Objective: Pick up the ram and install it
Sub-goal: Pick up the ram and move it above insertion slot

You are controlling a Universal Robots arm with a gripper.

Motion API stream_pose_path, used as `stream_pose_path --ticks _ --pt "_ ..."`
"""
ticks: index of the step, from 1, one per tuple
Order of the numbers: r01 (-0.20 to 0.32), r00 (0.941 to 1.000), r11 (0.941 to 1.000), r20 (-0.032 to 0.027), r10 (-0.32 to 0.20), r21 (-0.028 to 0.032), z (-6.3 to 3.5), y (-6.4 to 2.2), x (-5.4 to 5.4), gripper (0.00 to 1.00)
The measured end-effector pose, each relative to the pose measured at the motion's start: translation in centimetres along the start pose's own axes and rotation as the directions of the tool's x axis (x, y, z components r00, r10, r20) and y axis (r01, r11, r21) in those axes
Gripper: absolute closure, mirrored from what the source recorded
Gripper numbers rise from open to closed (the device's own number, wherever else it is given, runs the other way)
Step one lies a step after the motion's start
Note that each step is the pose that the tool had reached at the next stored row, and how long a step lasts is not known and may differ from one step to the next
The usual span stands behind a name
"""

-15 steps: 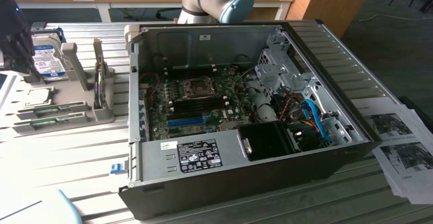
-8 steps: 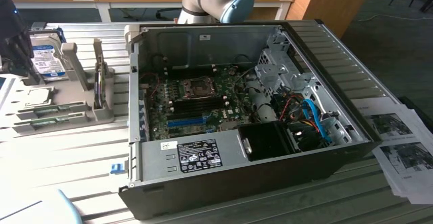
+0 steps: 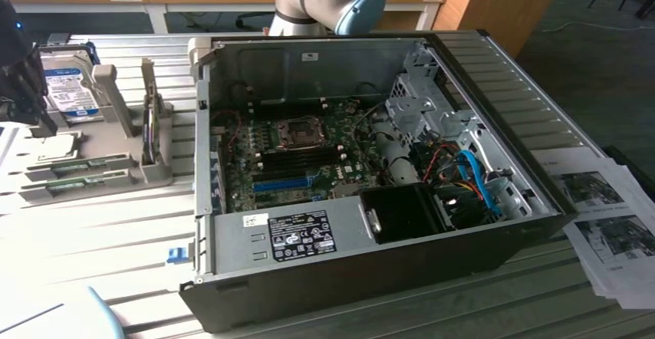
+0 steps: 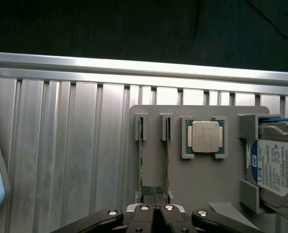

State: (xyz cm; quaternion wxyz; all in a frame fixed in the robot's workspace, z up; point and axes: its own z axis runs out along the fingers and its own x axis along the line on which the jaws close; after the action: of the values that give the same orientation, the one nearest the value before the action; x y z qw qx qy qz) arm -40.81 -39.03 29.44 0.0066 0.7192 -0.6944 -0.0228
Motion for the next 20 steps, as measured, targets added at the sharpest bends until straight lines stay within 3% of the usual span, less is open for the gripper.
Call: stream_pose_path --ticks 20 --pt "0.0 1.0 1.0 0.0 0.0 0.0 1.55 -0.06 0.0 0.91"
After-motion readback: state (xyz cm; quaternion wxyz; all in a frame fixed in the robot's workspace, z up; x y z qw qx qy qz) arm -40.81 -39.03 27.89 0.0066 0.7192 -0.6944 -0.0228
